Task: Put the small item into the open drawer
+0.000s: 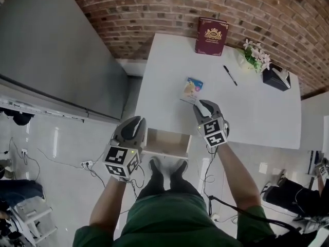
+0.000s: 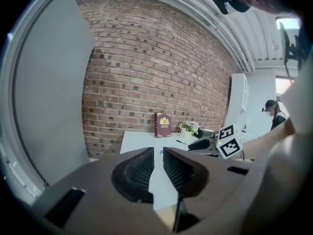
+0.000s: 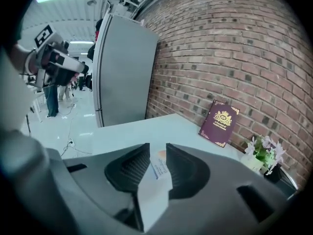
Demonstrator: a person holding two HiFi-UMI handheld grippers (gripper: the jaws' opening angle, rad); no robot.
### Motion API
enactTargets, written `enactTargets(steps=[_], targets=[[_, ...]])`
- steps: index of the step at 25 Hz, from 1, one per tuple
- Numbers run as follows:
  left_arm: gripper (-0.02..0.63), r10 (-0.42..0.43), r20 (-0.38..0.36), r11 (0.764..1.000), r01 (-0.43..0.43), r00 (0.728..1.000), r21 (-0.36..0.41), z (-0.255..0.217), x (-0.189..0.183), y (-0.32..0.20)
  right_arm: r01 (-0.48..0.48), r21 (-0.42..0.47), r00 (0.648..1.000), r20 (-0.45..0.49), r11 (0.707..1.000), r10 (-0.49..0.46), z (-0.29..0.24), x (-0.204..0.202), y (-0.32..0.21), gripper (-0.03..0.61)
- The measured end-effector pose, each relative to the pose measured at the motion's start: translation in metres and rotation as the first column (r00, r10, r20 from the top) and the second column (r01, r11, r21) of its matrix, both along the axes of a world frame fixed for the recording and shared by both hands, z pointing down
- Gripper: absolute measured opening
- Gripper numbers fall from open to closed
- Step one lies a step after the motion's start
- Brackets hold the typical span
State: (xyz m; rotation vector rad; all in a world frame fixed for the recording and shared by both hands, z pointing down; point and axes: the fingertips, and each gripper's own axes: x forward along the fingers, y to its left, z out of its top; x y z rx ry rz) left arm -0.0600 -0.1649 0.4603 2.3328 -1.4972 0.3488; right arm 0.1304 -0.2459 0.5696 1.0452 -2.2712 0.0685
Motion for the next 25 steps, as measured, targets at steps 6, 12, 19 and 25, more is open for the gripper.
enactTargets(steps=[6,12,19,25], targets=[[0.052,-0.047,0.005,0.998,0.047,0.999,-0.029,0.013,-0.030,0.003,0.105,-0.033,0.977,-0.185,0.994,-0.110,0.042,-0.017,-0.016,0.113],[0.052,-0.097,0.011,0.991,0.098,0.995,-0.090,0.032,-0.056,0.020,0.217,-0.079,0.902,-0.366,0.973,-0.230,0.084,-0.024,-0.021,0.130],[0.052,-0.164,0.016,0.984,0.165,0.986,-0.061,0.041,-0.084,0.027,0.209,-0.145,0.883,-0.397,0.967,-0.251,0.110,-0.026,-0.027,0.137],[0.052,-0.186,-0.001,0.978,0.185,0.983,-0.092,0.042,-0.089,0.036,0.205,-0.181,0.863,-0.431,0.962,-0.265,0.127,-0.021,-0.030,0.137]])
